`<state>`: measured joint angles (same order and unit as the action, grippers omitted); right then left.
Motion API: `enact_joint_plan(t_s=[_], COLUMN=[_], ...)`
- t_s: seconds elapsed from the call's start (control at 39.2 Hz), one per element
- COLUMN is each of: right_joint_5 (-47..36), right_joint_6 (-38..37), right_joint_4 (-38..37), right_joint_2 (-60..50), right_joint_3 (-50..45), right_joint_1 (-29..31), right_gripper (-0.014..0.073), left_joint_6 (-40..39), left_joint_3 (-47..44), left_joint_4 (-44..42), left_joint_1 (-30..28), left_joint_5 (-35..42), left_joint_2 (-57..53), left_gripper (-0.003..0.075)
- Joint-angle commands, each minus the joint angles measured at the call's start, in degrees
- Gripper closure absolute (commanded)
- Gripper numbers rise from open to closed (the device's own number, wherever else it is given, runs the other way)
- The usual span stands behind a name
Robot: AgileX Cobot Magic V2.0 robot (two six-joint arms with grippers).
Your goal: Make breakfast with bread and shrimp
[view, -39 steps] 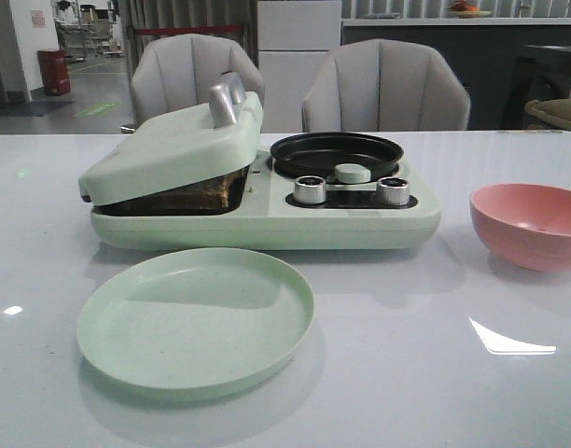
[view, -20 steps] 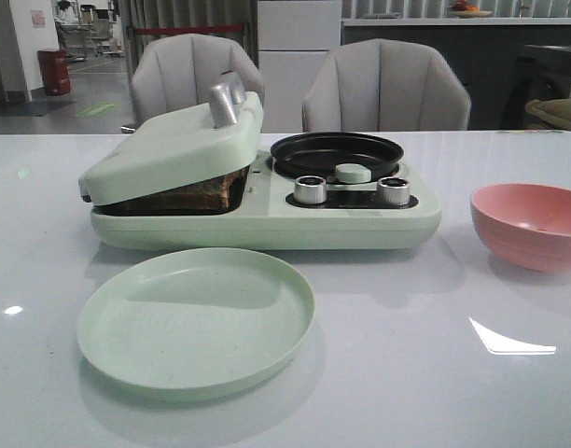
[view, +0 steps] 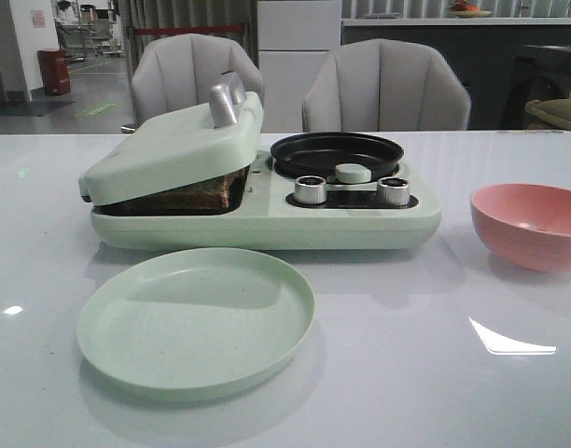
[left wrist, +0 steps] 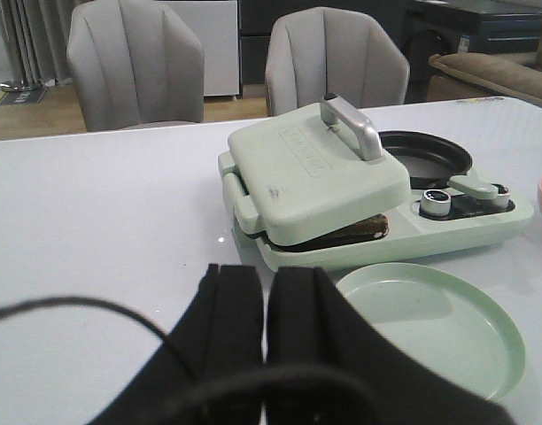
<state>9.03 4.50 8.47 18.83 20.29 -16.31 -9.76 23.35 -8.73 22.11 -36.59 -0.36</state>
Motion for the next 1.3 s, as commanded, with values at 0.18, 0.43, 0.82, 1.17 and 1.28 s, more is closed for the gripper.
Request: enact_joint_plan(t_s=[0.18, 0.43, 0.82, 1.17, 1.28], right_joint_5=[7.0, 9.4, 19.2, 25.5, 25.9], right_joint_6=[0.1, 0.1, -1.5, -1.2, -1.0], right_joint_4=[2.5, 4.2, 5.8, 6.4, 6.4], right_joint_2=[11.1, 15.1, 36.1, 53.9, 58.3], right_joint_3=[8.2, 9.1, 24.2, 36.3, 39.6], right_joint_1=[0.1, 0.1, 8.1, 20.9, 23.1], right_gripper=[0.019, 0.019, 0.019, 0.019, 0.019], left_joint_6=[-0.6, -0.6, -0.6, -0.6, -0.6], left_joint_3=[1.3, 1.3, 1.3, 1.3, 1.3], left_joint_4=[0.2, 0.2, 0.2, 0.2, 0.2], left_joint_1=[0.3, 0.3, 0.3, 0.3, 0.3], left_joint_5=[4.3, 4.3, 4.3, 4.3, 4.3], left_joint_2=[-0.1, -0.1, -0.1, -0.1, -0.1], left_gripper=[0.0606, 0.0606, 0.0606, 0.0606, 0.0606])
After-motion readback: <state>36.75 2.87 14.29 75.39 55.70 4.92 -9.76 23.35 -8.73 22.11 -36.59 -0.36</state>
